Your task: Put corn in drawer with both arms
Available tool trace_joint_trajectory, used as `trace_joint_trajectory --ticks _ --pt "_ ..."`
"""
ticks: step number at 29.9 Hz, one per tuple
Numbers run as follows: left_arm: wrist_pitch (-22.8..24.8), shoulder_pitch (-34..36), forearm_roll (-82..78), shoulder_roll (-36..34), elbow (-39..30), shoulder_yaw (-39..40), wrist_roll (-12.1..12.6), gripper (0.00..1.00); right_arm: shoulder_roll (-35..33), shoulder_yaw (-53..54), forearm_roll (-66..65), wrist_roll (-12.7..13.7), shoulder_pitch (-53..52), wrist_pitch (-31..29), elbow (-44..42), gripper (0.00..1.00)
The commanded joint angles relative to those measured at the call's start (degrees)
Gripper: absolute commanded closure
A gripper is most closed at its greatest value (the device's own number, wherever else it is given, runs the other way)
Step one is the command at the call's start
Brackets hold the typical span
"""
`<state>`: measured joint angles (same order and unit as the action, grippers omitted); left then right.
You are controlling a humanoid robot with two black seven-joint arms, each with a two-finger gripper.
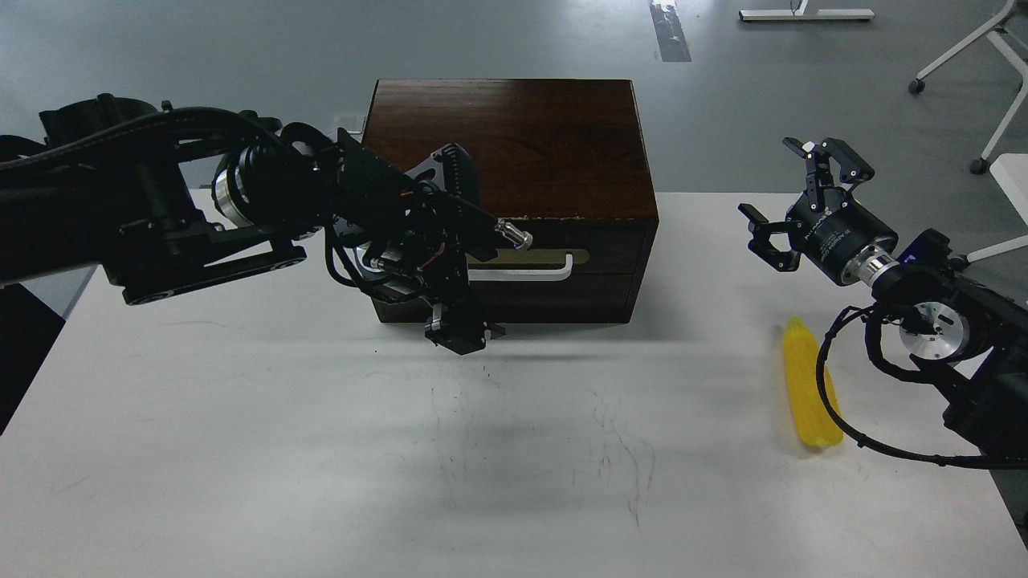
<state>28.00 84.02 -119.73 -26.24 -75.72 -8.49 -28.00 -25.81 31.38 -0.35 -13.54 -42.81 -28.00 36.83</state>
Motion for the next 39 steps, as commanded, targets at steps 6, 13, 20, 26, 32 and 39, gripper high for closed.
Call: trace_joint_trajectory --ticks 6,13,20,26,32,39 --pt "0.0 -0.1 -0.3 2.0 1.3 -0.5 0.0 0.02 0.1 0.0 0.0 0.0 0.2 0.0 -0.6 0.0" --pt "0.0 -0.3 -0.9 2.7 3.7 -0.9 0.0 0.02 0.1 0.0 0.0 0.0 0.3 0.0 -0.7 0.0" --pt "0.0 -0.7 -1.6 3.0 3.8 -2.1 0.0 0.02 0.1 0.0 0.0 0.0 0.3 0.0 -0.7 0.0" --pt "0.0 -0.7 -1.6 3.6 4.4 -2.8 0.0 0.02 0.0 0.0 0.1 0.0 0.4 0.0 -0.7 0.0" --pt "0.0 -0.8 -1.6 4.3 4.8 -2.9 0.0 0.02 0.0 0.0 0.0 0.0 0.7 0.0 -0.7 0.0" --pt "0.0 -0.8 -1.5 6.2 5.9 -3.0 0.0 0.02 0.1 0.0 0.0 -0.1 0.8 0.0 -0.8 0.0"
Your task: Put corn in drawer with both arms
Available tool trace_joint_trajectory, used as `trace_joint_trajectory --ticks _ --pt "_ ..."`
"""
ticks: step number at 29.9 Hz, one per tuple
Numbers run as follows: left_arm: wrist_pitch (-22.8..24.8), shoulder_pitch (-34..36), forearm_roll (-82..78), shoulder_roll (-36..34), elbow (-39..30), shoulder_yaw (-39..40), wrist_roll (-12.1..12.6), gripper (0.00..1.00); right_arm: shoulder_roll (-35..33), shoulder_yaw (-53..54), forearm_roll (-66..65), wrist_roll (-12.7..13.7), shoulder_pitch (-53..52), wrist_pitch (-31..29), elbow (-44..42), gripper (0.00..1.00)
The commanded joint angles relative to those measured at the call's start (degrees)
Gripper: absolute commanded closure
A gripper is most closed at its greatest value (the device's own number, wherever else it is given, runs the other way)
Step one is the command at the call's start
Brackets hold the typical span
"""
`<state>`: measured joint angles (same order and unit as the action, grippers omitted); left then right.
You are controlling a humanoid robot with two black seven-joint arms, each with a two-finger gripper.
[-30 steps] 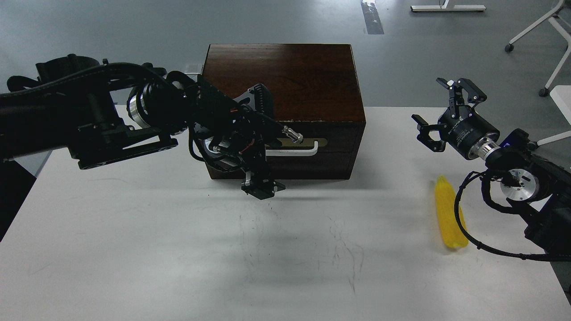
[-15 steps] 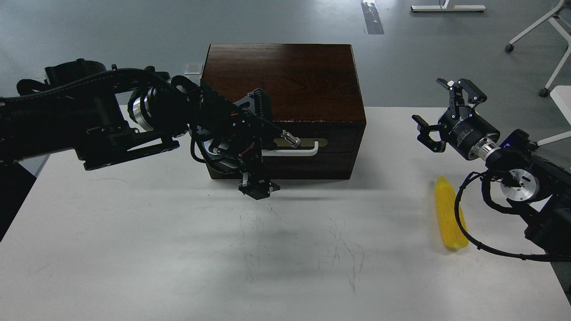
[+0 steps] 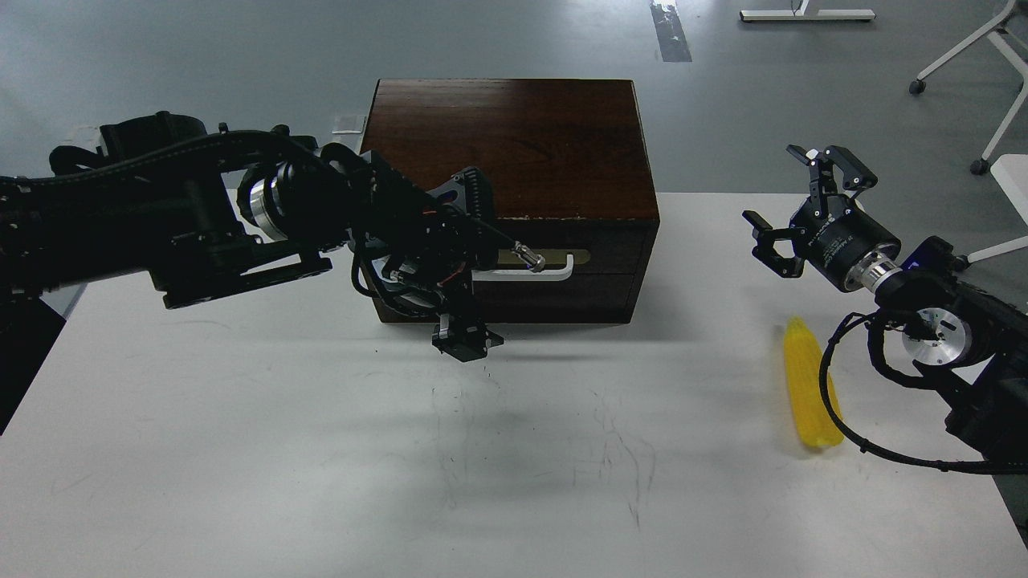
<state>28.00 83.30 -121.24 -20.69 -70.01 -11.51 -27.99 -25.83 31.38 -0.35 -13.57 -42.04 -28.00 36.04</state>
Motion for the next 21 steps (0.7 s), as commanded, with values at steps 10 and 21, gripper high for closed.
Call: trace_joint_trajectory --ticks 10,21 --pt "0.0 0.1 1.0 3.6 0.0 -1.9 0.0 0.02 0.1 0.0 0.0 -0.5 0.2 0.0 -0.4 0.0" --pt "0.0 1.4 4.4 3.9 -3.6 -1.9 0.0 0.02 0.1 0.0 0.0 -0.5 0.3 0.0 -0.4 0.0"
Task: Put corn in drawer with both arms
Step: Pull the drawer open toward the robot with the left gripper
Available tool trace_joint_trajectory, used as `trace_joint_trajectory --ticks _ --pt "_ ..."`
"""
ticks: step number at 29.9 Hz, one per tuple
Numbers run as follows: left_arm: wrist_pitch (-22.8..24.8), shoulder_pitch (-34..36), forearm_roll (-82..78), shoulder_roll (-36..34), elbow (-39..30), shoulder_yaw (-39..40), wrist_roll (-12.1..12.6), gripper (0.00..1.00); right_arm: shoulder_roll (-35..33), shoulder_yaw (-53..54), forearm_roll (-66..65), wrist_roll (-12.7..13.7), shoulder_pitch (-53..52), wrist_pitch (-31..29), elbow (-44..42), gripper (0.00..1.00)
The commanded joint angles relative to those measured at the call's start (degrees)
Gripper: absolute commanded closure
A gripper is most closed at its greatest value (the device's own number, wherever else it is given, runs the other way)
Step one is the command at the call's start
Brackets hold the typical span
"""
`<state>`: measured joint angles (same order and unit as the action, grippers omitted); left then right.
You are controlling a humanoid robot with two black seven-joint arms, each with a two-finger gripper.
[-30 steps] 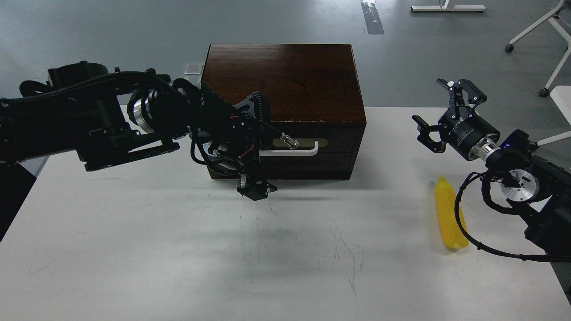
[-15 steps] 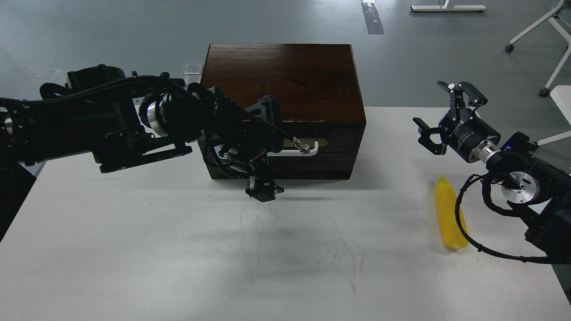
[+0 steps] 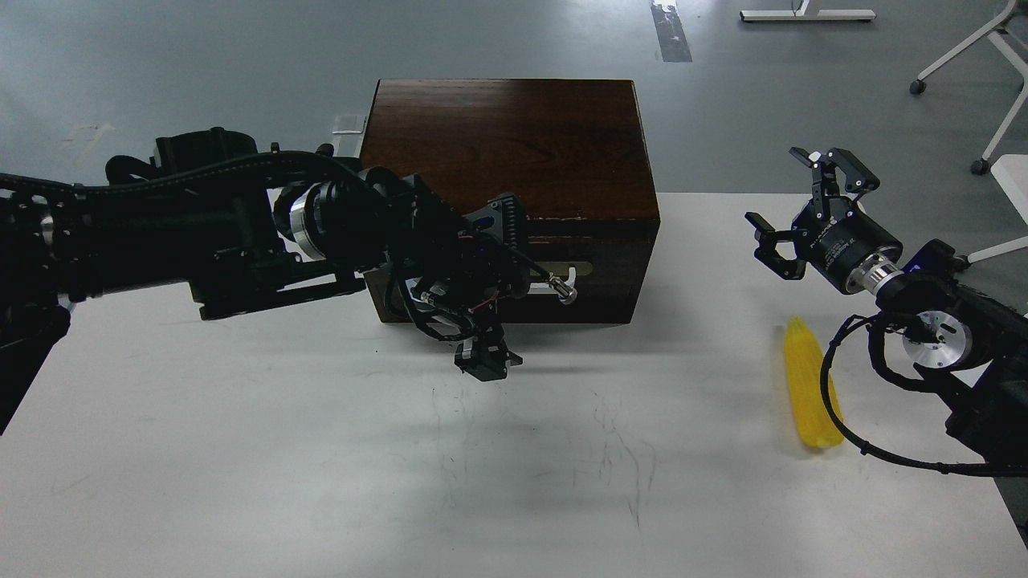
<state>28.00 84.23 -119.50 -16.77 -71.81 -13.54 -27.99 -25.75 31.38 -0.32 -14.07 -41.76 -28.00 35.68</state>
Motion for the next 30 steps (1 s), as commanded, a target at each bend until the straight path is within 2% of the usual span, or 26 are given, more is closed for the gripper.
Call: trace_joint_trajectory --ticks 1,15,30 --pt "0.0 0.8 3.7 0.0 -2.9 0.1 0.0 0.02 0.0 0.0 0.0 0.0 0.0 0.0 0.0 0.0" --pt "0.0 1.2 4.5 -1.2 -9.0 0.0 0.0 0.02 0.0 0.0 0.0 -0.1 0.2 0.0 -0.1 0.0" --pt "0.0 2.4 3.8 -2.1 -8.4 -0.1 0.0 0.02 0.0 0.0 0.1 0.0 0.2 0.0 -0.3 0.0"
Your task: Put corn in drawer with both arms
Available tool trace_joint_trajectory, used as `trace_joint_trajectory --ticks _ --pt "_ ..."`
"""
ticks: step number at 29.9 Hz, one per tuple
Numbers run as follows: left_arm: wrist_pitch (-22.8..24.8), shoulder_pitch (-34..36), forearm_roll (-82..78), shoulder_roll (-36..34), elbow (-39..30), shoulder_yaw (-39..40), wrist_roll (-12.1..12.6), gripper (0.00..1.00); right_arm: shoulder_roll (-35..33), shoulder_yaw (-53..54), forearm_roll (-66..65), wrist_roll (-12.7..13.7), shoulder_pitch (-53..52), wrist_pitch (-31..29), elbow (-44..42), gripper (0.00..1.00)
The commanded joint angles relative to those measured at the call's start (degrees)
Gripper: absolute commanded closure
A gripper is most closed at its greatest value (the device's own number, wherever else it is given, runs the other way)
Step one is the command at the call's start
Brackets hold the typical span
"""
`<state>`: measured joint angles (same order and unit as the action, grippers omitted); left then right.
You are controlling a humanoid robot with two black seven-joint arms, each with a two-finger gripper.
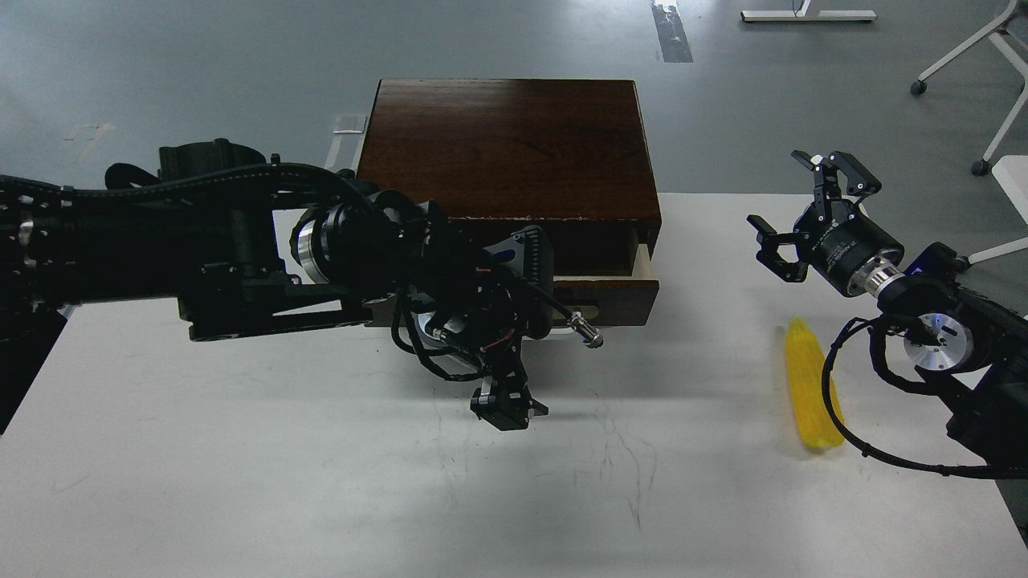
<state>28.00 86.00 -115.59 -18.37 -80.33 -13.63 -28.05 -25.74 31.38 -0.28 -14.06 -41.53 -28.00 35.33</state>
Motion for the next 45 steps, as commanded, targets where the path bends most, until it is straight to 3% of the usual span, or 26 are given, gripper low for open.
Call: trace_joint_trajectory --ticks 1,18,25,29,33,37,39,45 --pt "0.0 0.8 -0.2 -0.6 0.3 0.0 0.1 0.02 0.0 0.0 -0.1 0.0 0.0 0.0 0.0 0.0" --pt "0.0 3.3 -0.9 -6.3 -2.9 1.1 0.1 0.02 -0.4 0.0 0.0 0.0 0.0 0.0 0.0 0.0" --pt "0.0 4.8 11.2 -14.4 -11.5 6.9 0.1 0.02 -1.5 0.0 0.0 0.0 0.0 0.0 0.0 0.0" --pt "0.0 5.0 18.0 -17.7 -12.4 12.2 0.1 0.02 -1.9 0.0 0.0 0.0 0.0 0.0 0.1 0.0" --pt "0.0 3.7 38.4 -21.9 -7.9 19.0 0.1 0.02 -3.1 0.0 0.0 0.0 0.0 0.0 0.4 0.0" --pt "0.0 1.7 58.9 -24.9 -1.6 20.5 0.1 0.02 -4.1 0.0 0.0 0.0 0.0 0.0 0.4 0.0" --pt "0.0 -0.9 73.1 -26.2 3.8 20.6 0.1 0.02 -4.6 0.0 0.1 0.0 0.2 0.0 0.5 0.0" --pt "0.0 -11.0 98.4 -27.0 10.8 20.7 0.1 0.02 -6.2 0.1 0.1 0.0 0.8 0.0 1.1 0.0"
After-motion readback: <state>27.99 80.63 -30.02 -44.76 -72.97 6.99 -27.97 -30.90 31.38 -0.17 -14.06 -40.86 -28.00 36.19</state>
